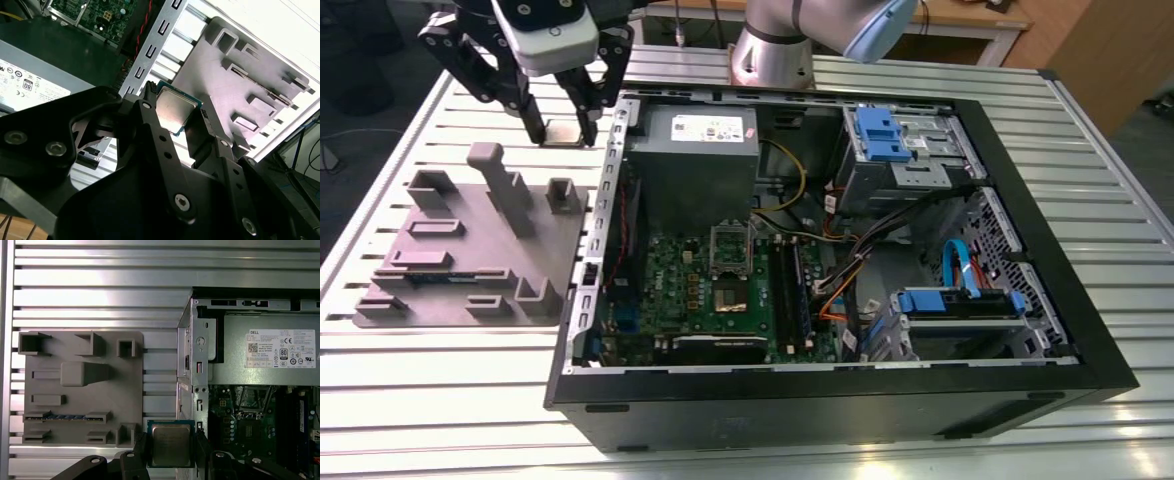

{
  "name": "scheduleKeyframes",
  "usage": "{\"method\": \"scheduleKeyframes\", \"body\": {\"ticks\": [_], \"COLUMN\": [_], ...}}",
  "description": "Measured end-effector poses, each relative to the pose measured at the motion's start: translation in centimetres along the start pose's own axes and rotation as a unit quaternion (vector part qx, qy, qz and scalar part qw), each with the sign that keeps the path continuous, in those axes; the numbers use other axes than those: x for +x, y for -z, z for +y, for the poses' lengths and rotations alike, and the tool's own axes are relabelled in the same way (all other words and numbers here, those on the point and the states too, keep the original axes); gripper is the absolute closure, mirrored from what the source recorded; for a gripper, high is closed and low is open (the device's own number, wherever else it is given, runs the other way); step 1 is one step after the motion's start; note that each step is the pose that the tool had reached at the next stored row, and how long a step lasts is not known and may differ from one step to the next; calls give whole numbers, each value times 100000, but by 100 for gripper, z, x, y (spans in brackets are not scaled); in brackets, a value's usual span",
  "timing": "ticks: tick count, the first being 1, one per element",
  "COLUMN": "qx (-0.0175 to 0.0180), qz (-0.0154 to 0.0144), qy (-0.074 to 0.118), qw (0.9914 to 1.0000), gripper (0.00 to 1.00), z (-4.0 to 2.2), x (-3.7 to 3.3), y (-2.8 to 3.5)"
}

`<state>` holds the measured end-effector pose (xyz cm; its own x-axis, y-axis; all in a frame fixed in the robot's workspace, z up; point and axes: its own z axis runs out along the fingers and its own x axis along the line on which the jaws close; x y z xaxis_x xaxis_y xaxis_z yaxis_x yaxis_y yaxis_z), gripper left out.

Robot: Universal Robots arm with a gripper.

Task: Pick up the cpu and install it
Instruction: 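Pick up the cpu and move it towards the insertion slot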

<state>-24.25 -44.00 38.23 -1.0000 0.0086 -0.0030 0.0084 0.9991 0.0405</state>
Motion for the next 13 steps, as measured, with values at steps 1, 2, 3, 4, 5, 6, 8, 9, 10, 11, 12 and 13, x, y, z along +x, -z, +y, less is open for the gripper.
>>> {"method": "scheduleKeyframes", "body": {"ticks": [1, 2, 3, 4, 5, 6, 8, 9, 10, 11, 12, 13], "qx": [-2, 1, 2, 5, 3, -2, 0, 1, 2, 1, 3, 6], "qz": [1, 4, 5, 5, 3, -1, -1, 0, 3, 2, 3, 5], "qy": [0, 5, 4, 2, 3, 1, 2, 0, 0, 0, -2, -1], "qw": [100000, 100000, 100000, 100000, 100000, 100000, 100000, 100000, 100000, 100000, 100000, 100000], "gripper": [53, 53, 53, 53, 53, 53, 53, 53, 53, 53, 53, 53], "z": [0, 0, 0, 0, 0, 0, 1, 1, 1, 1, 1, 1], "x": [-1, -3, -6, -9, -12, -16, -105, -107, -109, -112, -114, -116], "y": [0, 0, 0, 1, 0, 0, -1, 0, 0, 0, 0, 0]}}
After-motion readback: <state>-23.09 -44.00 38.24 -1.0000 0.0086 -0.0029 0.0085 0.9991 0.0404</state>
